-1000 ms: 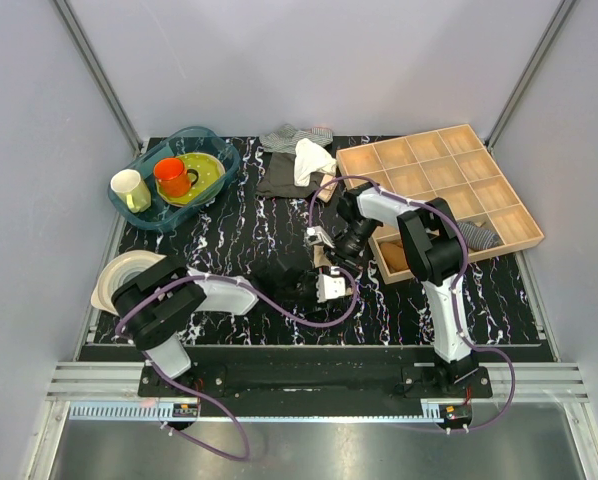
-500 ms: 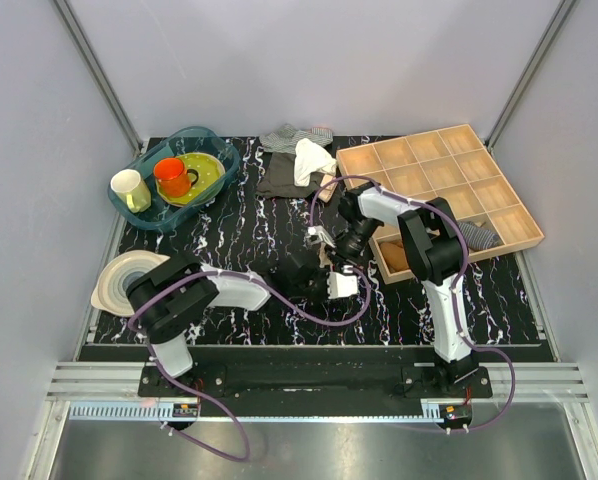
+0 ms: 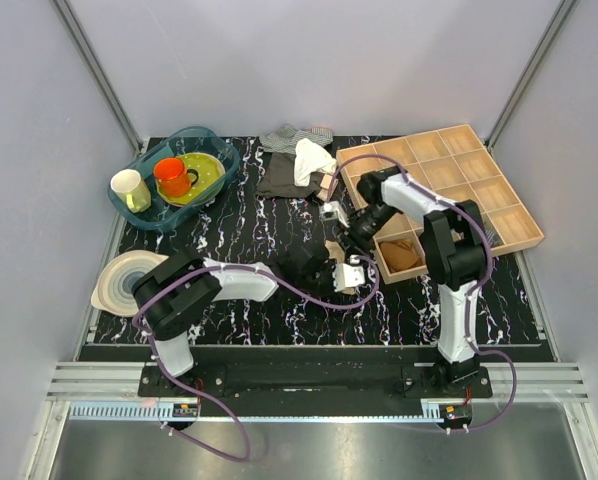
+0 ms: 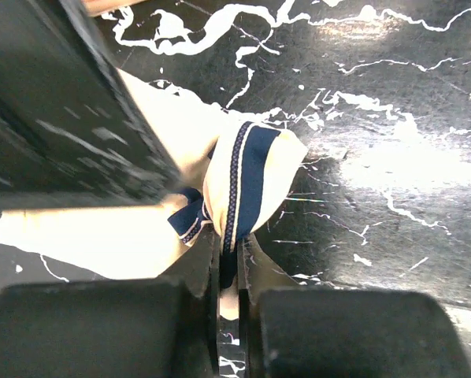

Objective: Roll the underwear
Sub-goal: Roll the underwear to the center of the board.

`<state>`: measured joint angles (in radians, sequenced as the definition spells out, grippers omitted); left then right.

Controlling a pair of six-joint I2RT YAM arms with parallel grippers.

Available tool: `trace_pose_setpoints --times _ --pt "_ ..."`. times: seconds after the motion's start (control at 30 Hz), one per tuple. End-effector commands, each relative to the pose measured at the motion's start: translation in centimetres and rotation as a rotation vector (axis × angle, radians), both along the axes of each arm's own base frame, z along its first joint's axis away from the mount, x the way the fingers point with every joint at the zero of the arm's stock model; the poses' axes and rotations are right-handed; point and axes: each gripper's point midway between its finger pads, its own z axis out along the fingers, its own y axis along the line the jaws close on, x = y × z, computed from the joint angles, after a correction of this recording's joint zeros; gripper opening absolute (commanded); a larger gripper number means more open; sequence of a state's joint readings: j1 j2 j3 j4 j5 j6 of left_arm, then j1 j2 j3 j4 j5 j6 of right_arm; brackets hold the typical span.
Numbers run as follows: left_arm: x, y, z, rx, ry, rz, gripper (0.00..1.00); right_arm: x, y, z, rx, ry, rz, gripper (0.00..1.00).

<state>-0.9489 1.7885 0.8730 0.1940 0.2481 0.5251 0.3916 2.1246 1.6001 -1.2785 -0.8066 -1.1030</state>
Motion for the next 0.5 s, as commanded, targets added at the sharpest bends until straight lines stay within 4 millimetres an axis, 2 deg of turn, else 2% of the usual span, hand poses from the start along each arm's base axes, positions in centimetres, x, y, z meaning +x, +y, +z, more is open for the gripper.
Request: trace_pose_setpoints --times 0.0,0.23,0.3,0.37,0.4,0.43,0.47 --pt "-4.9 4.3 -3.6 0.173 0.319 0.058 0.00 3.2 -0.6 4.7 0.086 -0.161 -0.075 0.50" --pt "-7.6 5.7 -3.6 0.198 0.616 0.140 0.00 5.0 -4.1 5.8 0.108 -0.240 -0.214 0.50" --pt "-8.2 5.6 -3.2 0.187 0.698 0.135 0.00 4.7 -5.2 5.7 0.115 -0.238 -0.251 0.50" --pt "-8.6 5.4 -3.0 0.181 0.782 0.152 0.00 4.9 -6.0 6.3 0.128 -0.282 -0.270 0.50" --pt "-8.7 5.4 -3.0 0.190 0.809 0.158 0.00 4.3 -6.4 6.0 0.128 -0.280 -0.272 0.50" --pt "-8.2 4.9 -3.1 0.196 0.836 0.167 0.00 4.6 -7.1 6.7 0.138 -0.327 -0.288 0.50" --pt "-8.7 5.3 -3.2 0.231 0.894 0.175 0.00 3.8 -7.4 6.3 0.140 -0.321 -0.287 0.50"
